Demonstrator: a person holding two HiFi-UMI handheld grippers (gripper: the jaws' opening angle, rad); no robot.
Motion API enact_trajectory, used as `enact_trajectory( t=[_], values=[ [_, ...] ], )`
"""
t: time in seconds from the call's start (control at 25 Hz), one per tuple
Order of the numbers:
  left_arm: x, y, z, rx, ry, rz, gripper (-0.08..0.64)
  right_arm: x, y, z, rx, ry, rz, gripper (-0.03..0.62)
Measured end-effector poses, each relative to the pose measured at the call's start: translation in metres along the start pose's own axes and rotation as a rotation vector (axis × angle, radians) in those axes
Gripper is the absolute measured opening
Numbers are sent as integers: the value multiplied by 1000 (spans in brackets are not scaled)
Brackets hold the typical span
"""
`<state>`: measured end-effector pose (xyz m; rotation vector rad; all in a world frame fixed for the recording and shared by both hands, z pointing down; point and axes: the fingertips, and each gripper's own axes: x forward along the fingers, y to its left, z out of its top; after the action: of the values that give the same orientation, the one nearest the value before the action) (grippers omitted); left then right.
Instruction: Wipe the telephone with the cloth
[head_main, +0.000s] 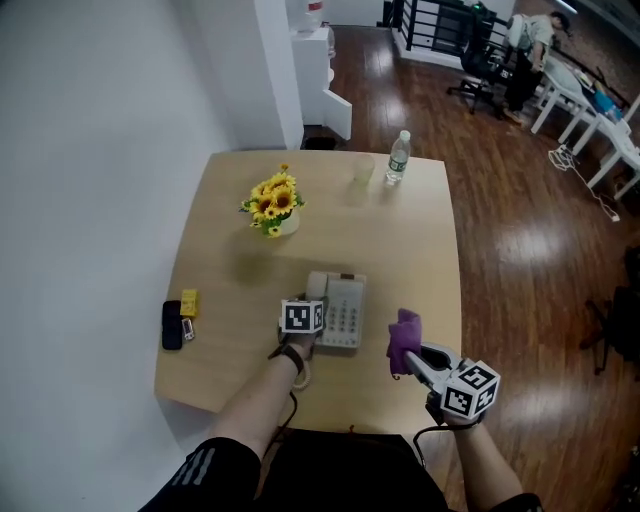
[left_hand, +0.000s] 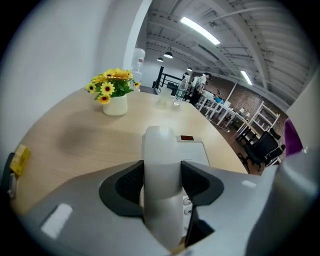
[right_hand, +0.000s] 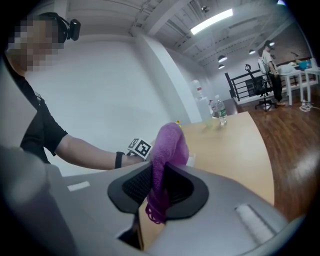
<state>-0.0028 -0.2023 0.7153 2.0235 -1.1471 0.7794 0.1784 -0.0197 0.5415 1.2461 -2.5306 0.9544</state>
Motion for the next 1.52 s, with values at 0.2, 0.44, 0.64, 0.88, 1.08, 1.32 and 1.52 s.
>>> enact_trajectory(
  t=[0.2,0.44,0.64,0.88,1.08,1.32,1.52],
  values=[
    [14,0,0,-41,19,27,220,-7,-13,-2,28,-9,-23,71],
    [14,-4,0,-2,7,51,224,-4,-12,6,25,-20,-10,71],
    [12,-12,-2,58,12,-20,304,5,-7,12,26,-35,11,71],
    [-42,-23,-3,117,-56,-175,322,5,8,27,22,-77,10,72],
    [-139,-36,-7,238,-187,-347,322,0,30,38,10,-143,-1,72],
    [-246,-25,-17,229,-336,-408,323,-27,63,39,-3,-221,-46,72],
    [-291,-32,-34,212,-385,-438,334,-52,88,25,-27,-235,-55,72]
  ],
)
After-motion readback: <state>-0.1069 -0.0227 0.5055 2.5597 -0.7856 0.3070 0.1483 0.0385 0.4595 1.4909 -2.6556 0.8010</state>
